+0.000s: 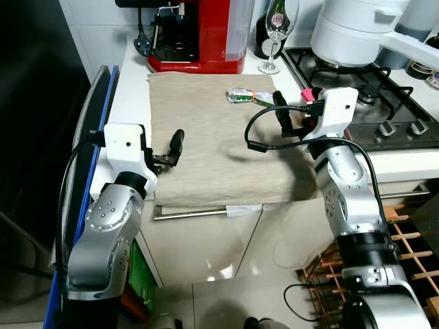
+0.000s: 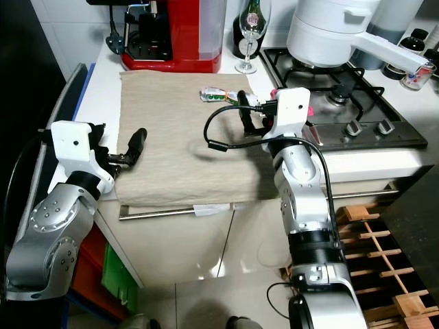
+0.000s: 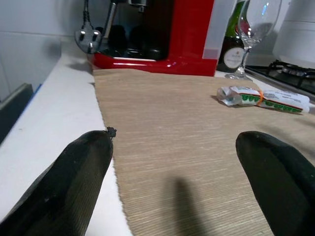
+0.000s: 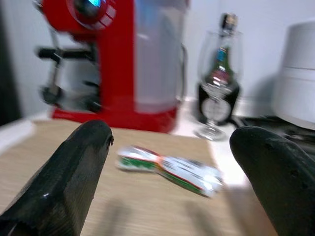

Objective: Restocking fridge

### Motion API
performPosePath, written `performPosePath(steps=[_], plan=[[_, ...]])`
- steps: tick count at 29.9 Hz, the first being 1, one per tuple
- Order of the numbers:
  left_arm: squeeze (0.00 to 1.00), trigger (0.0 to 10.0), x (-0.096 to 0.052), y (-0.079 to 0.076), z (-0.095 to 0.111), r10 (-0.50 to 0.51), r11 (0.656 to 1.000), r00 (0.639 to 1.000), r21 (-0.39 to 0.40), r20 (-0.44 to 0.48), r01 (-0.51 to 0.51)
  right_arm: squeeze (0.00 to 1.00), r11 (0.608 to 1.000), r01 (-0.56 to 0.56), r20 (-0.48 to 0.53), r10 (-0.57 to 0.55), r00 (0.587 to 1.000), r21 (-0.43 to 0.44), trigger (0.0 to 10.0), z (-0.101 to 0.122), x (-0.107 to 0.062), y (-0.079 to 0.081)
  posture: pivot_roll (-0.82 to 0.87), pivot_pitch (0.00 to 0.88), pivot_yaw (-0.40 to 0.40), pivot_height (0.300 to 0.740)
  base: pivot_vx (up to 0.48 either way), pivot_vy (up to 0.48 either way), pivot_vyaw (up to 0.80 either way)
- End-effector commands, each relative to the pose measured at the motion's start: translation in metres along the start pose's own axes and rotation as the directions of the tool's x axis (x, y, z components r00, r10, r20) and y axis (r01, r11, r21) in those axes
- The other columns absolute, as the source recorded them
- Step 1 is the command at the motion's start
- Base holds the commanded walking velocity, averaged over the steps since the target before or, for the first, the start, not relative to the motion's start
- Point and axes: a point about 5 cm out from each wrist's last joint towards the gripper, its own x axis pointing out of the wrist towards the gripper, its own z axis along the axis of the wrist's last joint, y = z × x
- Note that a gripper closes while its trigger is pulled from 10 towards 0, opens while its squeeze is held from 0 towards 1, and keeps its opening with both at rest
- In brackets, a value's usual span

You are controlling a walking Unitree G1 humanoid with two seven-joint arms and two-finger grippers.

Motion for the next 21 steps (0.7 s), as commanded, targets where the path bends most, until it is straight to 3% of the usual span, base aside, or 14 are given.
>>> performPosePath(steps=[1, 3, 5, 6, 11, 13, 14, 16, 18, 21], plan=[[0.00, 10.0, 0.002, -0.001, 0.000, -0.003, 1.000, 1.000, -0.003, -0.001, 0.003, 0.20, 1.000, 0.020, 0.072, -0.021, 0.997, 0.008, 10.0, 0.018, 0.000, -0.004, 0.04, 0.035, -0.034, 0.740, 0.000, 0.000, 0.00], [0.00, 10.0, 0.003, -0.002, 0.000, -0.004, 1.000, 1.000, -0.004, -0.002, 0.004, 0.20, 0.996, 0.086, 0.105, -0.086, 0.991, 0.000, 10.0, 0.027, -0.003, -0.012, 0.03, 0.030, -0.032, 0.740, 0.000, 0.000, 0.00], [0.00, 10.0, 0.003, -0.003, -0.001, -0.010, 1.000, 1.000, -0.003, -0.003, 0.010, 0.19, 0.980, 0.199, 0.092, -0.195, 0.976, -0.030, 10.0, 0.026, -0.009, -0.029, 0.03, 0.027, -0.027, 0.740, 0.000, 0.000, 0.00], [0.00, 10.0, 0.003, -0.003, -0.001, -0.010, 1.000, 1.000, -0.003, -0.003, 0.010, 0.19, 0.980, 0.199, 0.092, -0.195, 0.976, -0.030, 10.0, 0.026, -0.009, -0.029, 0.03, 0.027, -0.027, 0.740, 0.000, 0.000, 0.00], [0.00, 10.0, 0.004, -0.006, -0.004, -0.036, 0.999, 0.999, -0.014, -0.017, 0.036, 0.19, 0.953, 0.297, -0.008, -0.298, 0.954, -0.064, 10.0, 0.006, -0.024, -0.050, 0.02, 0.025, -0.020, 0.740, 0.000, 0.000, 0.00], [0.00, 10.0, 0.004, -0.017, -0.006, -0.107, 0.993, 0.994, -0.041, -0.019, 0.106, 0.19, 0.943, 0.322, -0.043, -0.326, 0.944, -0.080, 10.0, -0.002, -0.030, -0.055, 0.02, 0.024, -0.016, 0.740, 0.000, 0.000, 0.00], [0.00, 10.0, 0.003, -0.031, -0.009, -0.201, 0.977, 0.979, -0.071, -0.019, 0.200, 0.19, 0.941, 0.329, -0.060, -0.333, 0.941, -0.075, 10.0, -0.006, -0.033, -0.056, 0.02, 0.024, -0.015, 0.740, 0.000, 0.000, 0.00], [0.00, 10.0, 0.003, -0.035, -0.010, -0.229, 0.971, 0.973, -0.080, -0.019, 0.227, 0.19, 0.941, 0.331, -0.063, -0.335, 0.940, -0.075, 10.0, -0.007, -0.034, -0.057, 0.02, 0.024, -0.015, 0.740, 0.000, 0.000, 0.00], [0.00, 10.0, 0.004, -0.045, -0.005, -0.343, 0.936, 0.939, -0.074, 0.016, 0.343, 0.19, 0.940, 0.336, -0.084, -0.340, 0.937, -0.059, 10.0, -0.010, -0.037, -0.056, 0.01, 0.027, -0.013, 0.740, 0.000, 0.000, 0.00], [0.00, 10.0, 0.006, -0.048, 0.003, -0.380, 0.922, 0.924, -0.061, 0.049, 0.383, 0.19, 0.944, 0.324, -0.087, -0.328, 0.941, -0.055, 10.0, -0.010, -0.038, -0.055, 0.01, 0.025, -0.011, 0.740, 0.000, 0.000, 0.00]])
